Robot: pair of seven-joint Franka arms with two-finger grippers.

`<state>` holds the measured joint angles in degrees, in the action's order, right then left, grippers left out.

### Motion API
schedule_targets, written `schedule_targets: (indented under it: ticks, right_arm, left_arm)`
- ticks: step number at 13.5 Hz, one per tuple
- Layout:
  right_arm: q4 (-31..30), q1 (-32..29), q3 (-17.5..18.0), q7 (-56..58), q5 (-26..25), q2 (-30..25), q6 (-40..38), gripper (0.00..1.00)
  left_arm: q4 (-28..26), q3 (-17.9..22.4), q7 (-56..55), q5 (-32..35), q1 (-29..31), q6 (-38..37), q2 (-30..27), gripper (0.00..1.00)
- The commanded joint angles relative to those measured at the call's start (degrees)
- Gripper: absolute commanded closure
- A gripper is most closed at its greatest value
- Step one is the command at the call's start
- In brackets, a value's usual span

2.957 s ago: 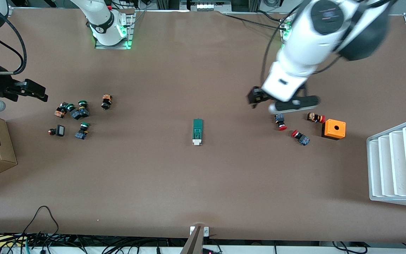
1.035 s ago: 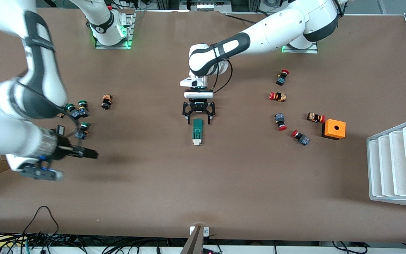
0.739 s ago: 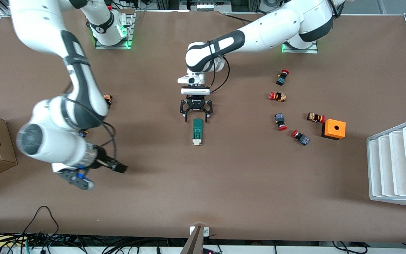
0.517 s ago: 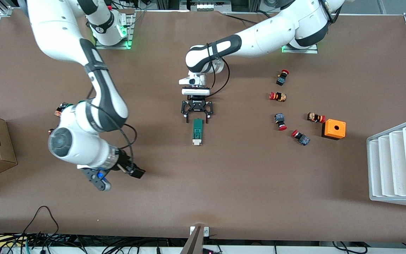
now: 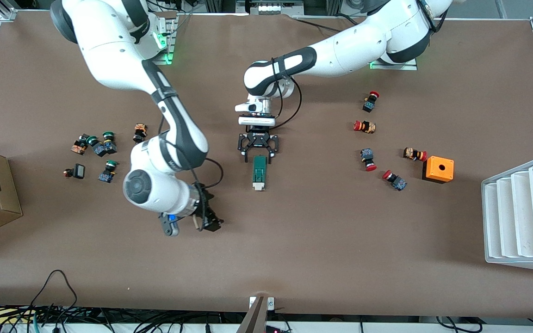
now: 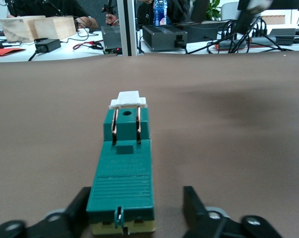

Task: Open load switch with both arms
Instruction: 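Grip the switch base with the left gripper while the right gripper approaches, then close the right gripper around the white lever handle of the switch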

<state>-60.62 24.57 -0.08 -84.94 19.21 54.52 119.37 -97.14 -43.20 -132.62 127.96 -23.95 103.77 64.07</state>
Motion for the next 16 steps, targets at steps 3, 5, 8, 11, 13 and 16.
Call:
schedule_targets:
  ticks: [3, 5, 8, 11, 13, 16]
  right_arm:
    - [5.8, 1.9, -0.3, -10.4, 5.7, 3.5, 0.0, 0.09]
    - [5.9, 3.8, -0.4, -13.8, 5.7, 4.4, 1.6, 0.19]
    - [5.9, 5.5, -0.2, -17.8, 5.7, 5.6, 4.6, 0.34]
    - [5.8, 6.7, -0.2, -18.4, 5.7, 5.7, 4.2, 0.46]
    - [5.8, 7.0, -0.2, -19.9, 5.7, 5.9, 3.9, 0.47]
    - [5.7, 7.6, -0.2, -21.1, 5.7, 6.3, 1.3, 0.47]
  left_arm:
    - [1.6, 0.6, -0.4, 1.8, -0.3, -0.7, 2.0, 1.0]
    - [1.6, 1.4, -0.5, 2.6, -0.3, -0.7, 2.2, 1.0]
    - [1.6, 1.4, -0.5, 2.9, -0.3, -0.7, 2.3, 1.0]
    - [1.6, 1.4, -0.5, 2.8, -0.3, -0.7, 2.3, 1.0]
    - [1.6, 1.4, -0.5, 2.8, -0.3, -0.7, 2.3, 1.0]
    - [1.6, 1.4, -1.5, 2.9, -0.3, -0.7, 2.3, 1.0]
